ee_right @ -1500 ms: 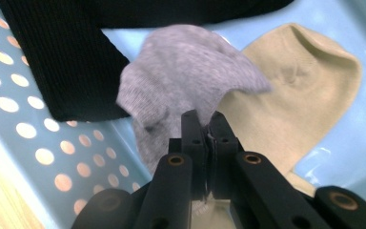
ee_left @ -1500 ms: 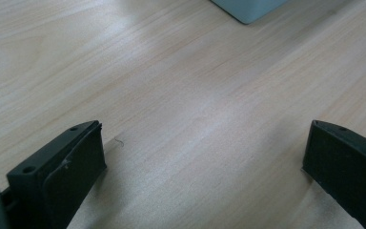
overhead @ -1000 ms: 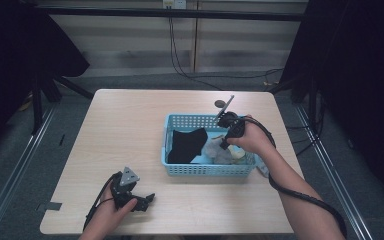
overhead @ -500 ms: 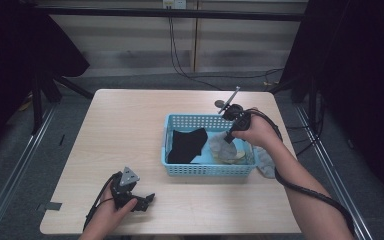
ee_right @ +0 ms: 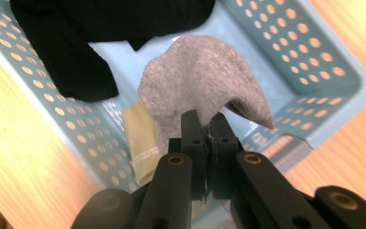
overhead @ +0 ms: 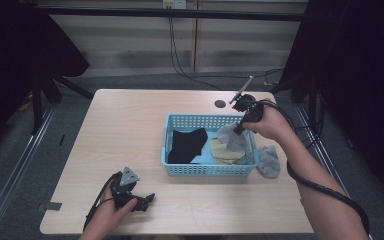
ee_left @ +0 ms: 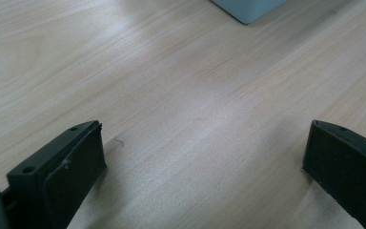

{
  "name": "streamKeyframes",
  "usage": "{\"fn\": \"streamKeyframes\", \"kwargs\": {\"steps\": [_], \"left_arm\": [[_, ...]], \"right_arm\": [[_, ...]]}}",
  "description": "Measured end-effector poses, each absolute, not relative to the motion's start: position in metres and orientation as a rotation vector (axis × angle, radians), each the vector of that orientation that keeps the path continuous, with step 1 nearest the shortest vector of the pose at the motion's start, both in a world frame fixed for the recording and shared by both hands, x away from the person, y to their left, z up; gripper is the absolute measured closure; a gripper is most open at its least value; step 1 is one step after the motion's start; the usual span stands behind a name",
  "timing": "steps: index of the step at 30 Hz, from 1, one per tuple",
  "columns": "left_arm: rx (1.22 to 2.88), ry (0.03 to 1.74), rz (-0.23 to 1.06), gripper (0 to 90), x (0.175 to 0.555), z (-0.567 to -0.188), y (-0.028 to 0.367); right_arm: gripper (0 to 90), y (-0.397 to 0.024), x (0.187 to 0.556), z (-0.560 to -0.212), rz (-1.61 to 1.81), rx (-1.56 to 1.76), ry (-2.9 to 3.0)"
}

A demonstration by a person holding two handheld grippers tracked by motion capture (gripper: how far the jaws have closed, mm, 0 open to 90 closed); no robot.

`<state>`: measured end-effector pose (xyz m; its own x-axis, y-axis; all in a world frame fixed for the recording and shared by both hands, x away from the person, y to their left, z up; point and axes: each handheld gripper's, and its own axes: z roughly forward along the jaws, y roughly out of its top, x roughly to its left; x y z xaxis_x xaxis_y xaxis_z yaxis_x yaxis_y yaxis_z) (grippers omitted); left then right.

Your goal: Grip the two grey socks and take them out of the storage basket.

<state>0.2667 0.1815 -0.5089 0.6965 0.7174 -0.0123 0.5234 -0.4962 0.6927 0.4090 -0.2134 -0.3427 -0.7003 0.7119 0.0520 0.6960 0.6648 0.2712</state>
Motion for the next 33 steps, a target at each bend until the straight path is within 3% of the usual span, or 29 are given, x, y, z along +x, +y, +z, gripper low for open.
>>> {"fn": "streamKeyframes", "kwargs": {"steps": [33], "left_arm": [[2.214, 0.944, 0.364, 0.0, 0.267, -0.509, 0.181]], "right_arm": [[87.7, -0.269, 0.402, -0.314, 0.406, 1.285, 2.72]]}}
